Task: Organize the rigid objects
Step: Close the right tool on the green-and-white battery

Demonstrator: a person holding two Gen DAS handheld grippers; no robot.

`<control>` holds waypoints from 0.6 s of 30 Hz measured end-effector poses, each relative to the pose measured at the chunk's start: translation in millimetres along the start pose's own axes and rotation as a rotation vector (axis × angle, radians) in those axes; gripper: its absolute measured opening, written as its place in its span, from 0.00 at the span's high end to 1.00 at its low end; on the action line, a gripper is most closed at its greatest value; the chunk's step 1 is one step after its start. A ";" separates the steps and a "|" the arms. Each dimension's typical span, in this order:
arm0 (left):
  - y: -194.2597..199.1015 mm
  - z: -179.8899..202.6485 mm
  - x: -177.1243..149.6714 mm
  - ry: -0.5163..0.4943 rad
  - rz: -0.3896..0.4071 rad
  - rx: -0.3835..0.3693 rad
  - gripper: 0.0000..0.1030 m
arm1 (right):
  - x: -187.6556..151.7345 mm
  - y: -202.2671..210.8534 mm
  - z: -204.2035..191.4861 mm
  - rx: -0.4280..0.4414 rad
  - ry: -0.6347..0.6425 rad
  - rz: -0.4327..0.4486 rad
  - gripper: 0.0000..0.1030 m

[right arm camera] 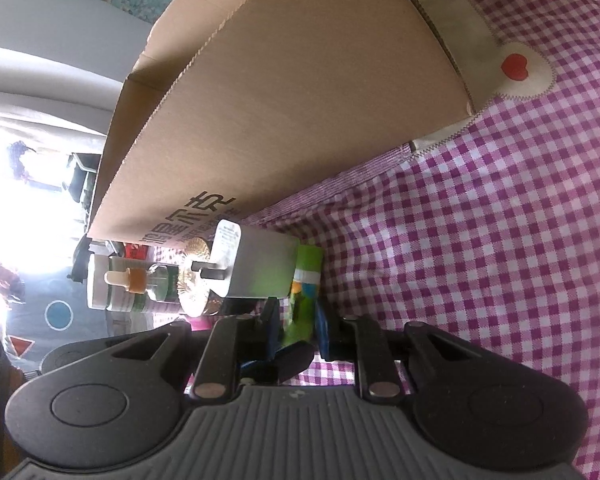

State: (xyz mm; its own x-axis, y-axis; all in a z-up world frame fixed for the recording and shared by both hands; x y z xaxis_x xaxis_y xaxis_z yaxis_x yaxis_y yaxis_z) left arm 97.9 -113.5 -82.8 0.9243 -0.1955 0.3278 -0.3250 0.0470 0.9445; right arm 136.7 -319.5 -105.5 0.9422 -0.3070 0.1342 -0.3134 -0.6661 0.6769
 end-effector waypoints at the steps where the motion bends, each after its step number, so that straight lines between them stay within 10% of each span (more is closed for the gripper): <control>1: -0.7 -0.1 0.0 0.000 0.000 0.000 0.81 | 0.6 0.3 -1.3 -0.006 0.006 0.003 0.78; 18: -19.2 3.4 12.5 0.024 -0.020 0.017 0.84 | 2.2 -12.2 -10.3 -0.026 0.037 0.011 0.80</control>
State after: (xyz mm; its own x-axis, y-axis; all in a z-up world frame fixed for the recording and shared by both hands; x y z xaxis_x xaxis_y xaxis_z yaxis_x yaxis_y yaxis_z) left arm 114.9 -120.1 -96.9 0.9350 -0.1727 0.3098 -0.3100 0.0268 0.9504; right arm 143.9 -305.1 -106.0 0.9426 -0.2885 0.1681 -0.3210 -0.6444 0.6940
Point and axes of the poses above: each gripper's, at about its wrist camera, not at the fingertips, and y roughly against the way its jaws point, z to its right, x to its top, the point moved 1 cm from there along -y, roughly the way its jaws point, and after that the axes turned 2 degrees about x, right-handed, at the moved point
